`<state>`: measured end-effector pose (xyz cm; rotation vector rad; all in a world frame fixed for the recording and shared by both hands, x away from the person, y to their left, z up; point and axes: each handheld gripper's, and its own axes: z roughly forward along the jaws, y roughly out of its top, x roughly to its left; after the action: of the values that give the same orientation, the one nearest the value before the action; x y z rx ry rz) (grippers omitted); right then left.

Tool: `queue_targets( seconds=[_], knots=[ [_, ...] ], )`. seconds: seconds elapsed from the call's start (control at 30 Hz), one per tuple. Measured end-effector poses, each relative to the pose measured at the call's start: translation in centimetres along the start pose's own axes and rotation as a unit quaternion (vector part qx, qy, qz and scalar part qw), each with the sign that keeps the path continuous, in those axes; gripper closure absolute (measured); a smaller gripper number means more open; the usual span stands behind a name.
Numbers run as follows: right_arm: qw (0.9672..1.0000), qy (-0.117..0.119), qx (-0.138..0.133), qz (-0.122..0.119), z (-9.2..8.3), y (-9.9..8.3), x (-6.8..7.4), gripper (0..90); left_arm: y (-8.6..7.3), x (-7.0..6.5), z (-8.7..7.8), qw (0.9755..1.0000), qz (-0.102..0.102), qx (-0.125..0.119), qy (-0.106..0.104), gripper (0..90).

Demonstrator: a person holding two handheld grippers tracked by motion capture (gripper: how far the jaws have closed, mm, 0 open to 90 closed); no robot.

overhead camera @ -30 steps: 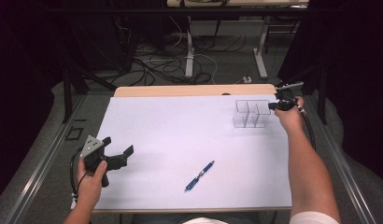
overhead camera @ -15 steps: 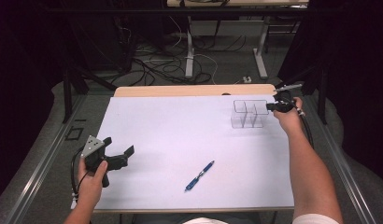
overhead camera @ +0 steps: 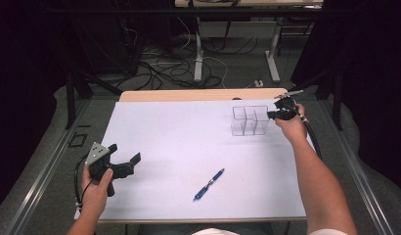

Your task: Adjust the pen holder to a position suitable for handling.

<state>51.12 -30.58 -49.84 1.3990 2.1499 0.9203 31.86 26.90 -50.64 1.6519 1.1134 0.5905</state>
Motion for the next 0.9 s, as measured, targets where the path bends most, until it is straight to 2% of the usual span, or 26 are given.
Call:
queue_targets(
  seconds=[0.07, 0.17, 0.2, 0.27, 0.3, 0.47, 0.5, 0.63, 0.73, 0.9],
  knots=[
    [1.0000, 0.007, -0.003, 0.000, 0.3, 0.1, 1.0, 90.0, 0.0, 0.0, 0.0, 1.0000, 0.000, 0.001, 0.000, 0.0],
    [0.9999, 0.011, -0.003, -0.001, 0.5, 0.1, 1.5, 90.0, 0.0, 0.0, 0.0, 1.0000, 0.000, 0.001, 0.000, 0.0],
    [0.9999, 0.016, -0.002, 0.003, 0.7, 0.2, 2.1, 90.0, 0.0, 0.0, 0.0, 1.0000, 0.000, 0.001, 0.000, 0.0],
    [0.9998, 0.018, -0.004, -0.002, 0.8, 0.2, 2.3, 90.0, 0.0, 0.0, 0.0, 1.0000, 0.000, 0.001, 0.000, 0.0],
    [0.9998, 0.020, -0.004, 0.001, 1.0, 0.3, 2.9, 90.0, 0.0, 0.0, 0.0, 1.0000, -0.001, 0.001, 0.000, 0.0],
    [0.9994, 0.033, -0.008, 0.005, 1.3, 0.6, 4.2, 90.0, 0.0, 0.0, 0.0, 1.0000, -0.001, 0.001, 0.000, 0.0],
    [0.9993, 0.036, -0.006, 0.006, 1.5, 0.7, 4.8, 90.0, 0.0, 0.0, 0.0, 1.0000, -0.001, 0.001, 0.000, 0.0],
    [0.9990, 0.042, -0.008, 0.007, 1.7, 0.9, 5.7, 90.0, 0.0, 0.0, 0.1, 1.0000, -0.001, 0.002, -0.001, 0.0],
    [0.9985, 0.049, -0.006, 0.026, 1.9, 1.1, 6.8, 90.0, 0.0, 0.0, 0.0, 1.0000, 0.000, 0.002, 0.000, 0.0],
    [0.9980, 0.053, -0.005, 0.033, 2.1, 1.2, 7.6, 90.0, 0.0, 0.0, 0.1, 1.0000, -0.001, 0.002, -0.001, 0.0]
  ],
)
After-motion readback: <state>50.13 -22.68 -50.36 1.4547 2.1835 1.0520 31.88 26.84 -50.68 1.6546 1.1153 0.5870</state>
